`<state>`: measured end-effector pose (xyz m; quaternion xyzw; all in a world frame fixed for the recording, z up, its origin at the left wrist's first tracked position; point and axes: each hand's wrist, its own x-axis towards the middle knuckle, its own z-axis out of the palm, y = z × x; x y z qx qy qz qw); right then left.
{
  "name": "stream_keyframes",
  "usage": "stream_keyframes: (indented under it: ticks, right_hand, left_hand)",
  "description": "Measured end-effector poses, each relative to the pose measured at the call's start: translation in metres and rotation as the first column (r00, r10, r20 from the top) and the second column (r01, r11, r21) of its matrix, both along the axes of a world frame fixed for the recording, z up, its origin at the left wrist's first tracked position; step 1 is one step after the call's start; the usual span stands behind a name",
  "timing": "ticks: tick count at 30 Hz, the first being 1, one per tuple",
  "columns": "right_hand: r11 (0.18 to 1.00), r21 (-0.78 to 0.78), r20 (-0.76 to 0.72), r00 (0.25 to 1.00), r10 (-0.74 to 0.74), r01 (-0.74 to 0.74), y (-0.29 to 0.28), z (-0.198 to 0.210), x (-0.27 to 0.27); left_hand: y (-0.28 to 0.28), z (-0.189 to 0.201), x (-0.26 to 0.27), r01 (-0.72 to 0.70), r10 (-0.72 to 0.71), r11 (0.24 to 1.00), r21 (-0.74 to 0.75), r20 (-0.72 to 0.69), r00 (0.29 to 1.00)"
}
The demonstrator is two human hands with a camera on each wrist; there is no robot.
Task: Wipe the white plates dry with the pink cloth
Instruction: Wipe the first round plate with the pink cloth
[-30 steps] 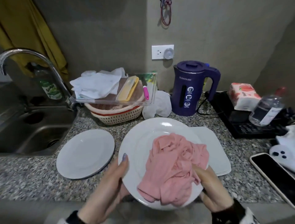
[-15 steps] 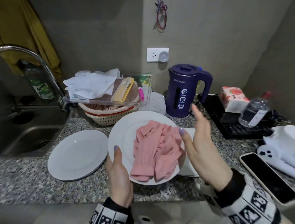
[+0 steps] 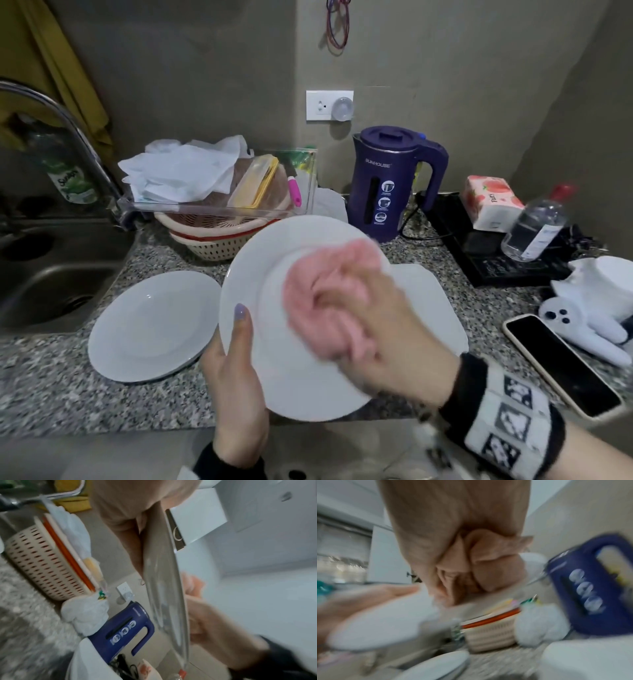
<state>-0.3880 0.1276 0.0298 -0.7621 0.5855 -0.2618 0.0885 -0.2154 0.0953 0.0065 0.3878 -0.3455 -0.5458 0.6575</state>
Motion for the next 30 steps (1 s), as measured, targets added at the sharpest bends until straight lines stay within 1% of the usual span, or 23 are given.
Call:
stream_keyframes:
  ticks: [1,3,4,5,6,7,8,9,11,12,14,15,16,17,18,20,21,23,24,25,26,28,30]
  right_hand:
    - [0.994,-0.056,0.007,0.996,-0.091,0.092,-0.007,0.005,-0.011]
    - [0.972,-0.128,-0.068,0.976,-0.205,0.195,-0.017,0.015,-0.022]
    - [0.964,-0.125,-0.020,0.971,-0.238,0.234,-0.019,0.018,-0.027]
    - [0.956,-0.083,0.122,0.955,-0.269,0.280,-0.020,0.022,-0.031]
    - [0.948,-0.011,0.319,0.899,-0.299,0.319,-0.018,0.026,-0.032]
    - [0.952,0.071,0.531,0.796,-0.290,0.299,-0.018,0.024,-0.034]
    - [0.961,0.133,0.712,0.652,-0.262,0.242,-0.017,0.019,-0.033]
    - [0.966,0.154,0.816,0.524,-0.243,0.209,-0.016,0.012,-0.031]
    - [0.952,0.186,0.923,0.288,-0.253,0.242,-0.015,-0.003,-0.023]
    - [0.945,0.178,0.956,0.178,-0.233,0.275,-0.013,-0.008,-0.016]
    - [0.898,0.202,0.978,-0.032,-0.206,0.390,-0.010,-0.015,0.001]
    - [0.861,0.234,0.972,-0.098,-0.212,0.451,-0.006,-0.018,0.011]
    - [0.832,0.255,0.967,-0.121,-0.224,0.492,0.000,-0.021,0.023]
    - [0.815,0.264,0.963,-0.095,-0.252,0.515,0.007,-0.023,0.034]
    - [0.811,0.251,0.959,-0.023,-0.282,0.528,0.014,-0.025,0.042]
    - [0.830,0.185,0.935,0.165,-0.313,0.527,0.026,-0.029,0.044]
    - [0.850,0.162,0.903,0.273,-0.332,0.501,0.032,-0.025,0.039]
    - [0.883,0.154,0.777,0.497,-0.386,0.444,0.041,-0.016,0.020]
    - [0.887,0.146,0.708,0.580,-0.403,0.438,0.047,-0.011,0.009]
    - [0.893,0.122,0.662,0.634,-0.399,0.434,0.052,-0.002,-0.001]
    - [0.910,0.072,0.637,0.683,-0.357,0.408,0.056,0.005,-0.008]
    - [0.952,-0.064,0.578,0.789,-0.209,0.299,0.051,0.018,-0.015]
    - [0.966,-0.124,0.408,0.899,-0.159,0.227,0.031,0.023,-0.011]
  left_hand:
    - [0.002,0.004,0.001,0.002,-0.002,1.000,-0.027,0.001,1.000]
    - [0.003,0.012,0.000,-0.001,0.001,0.997,-0.071,0.006,1.000]
    - [0.004,0.016,-0.001,-0.005,0.006,0.996,-0.086,0.009,1.000]
    - [0.003,0.019,-0.001,-0.009,0.010,0.995,-0.101,0.003,1.000]
    - [0.002,0.023,-0.002,-0.010,0.009,0.993,-0.115,-0.011,1.000]
    - [0.002,0.025,-0.002,-0.016,0.012,0.992,-0.123,-0.034,0.999]
    - [0.002,0.025,-0.002,-0.028,0.021,0.993,-0.118,-0.059,0.998]
    - [0.001,0.023,-0.002,-0.043,0.035,0.994,-0.104,-0.077,0.996]
    - [0.002,0.017,-0.006,-0.084,0.077,0.995,-0.058,-0.111,0.991]
    - [0.004,0.013,-0.008,-0.106,0.100,0.994,-0.039,-0.138,0.985]
    - [0.008,0.009,-0.014,-0.150,0.146,0.989,-0.013,-0.166,0.975]
    - [0.008,0.009,-0.017,-0.169,0.165,0.986,-0.010,-0.177,0.970]
    - [0.008,0.009,-0.020,-0.189,0.185,0.982,-0.007,-0.191,0.964]
    - [0.007,0.009,-0.020,-0.205,0.200,0.979,-0.004,-0.201,0.959]
    - [0.005,0.009,-0.020,-0.210,0.205,0.978,0.000,-0.203,0.957]
    - [0.001,0.009,-0.015,-0.193,0.193,0.981,0.022,-0.196,0.961]
    - [0.000,0.008,-0.011,-0.186,0.189,0.982,0.036,-0.195,0.962]
    - [-0.003,0.006,-0.001,-0.198,0.201,0.979,0.035,-0.192,0.960]
    - [-0.004,0.006,0.003,-0.199,0.201,0.980,0.029,-0.187,0.962]
    - [-0.005,0.007,0.006,-0.190,0.192,0.981,0.026,-0.185,0.964]
    - [-0.006,0.008,0.009,-0.178,0.179,0.984,0.021,-0.180,0.967]
    - [-0.007,0.008,0.009,-0.138,0.134,0.990,-0.018,-0.145,0.980]
    - [-0.003,0.008,0.004,-0.088,0.083,0.994,-0.070,-0.080,0.993]
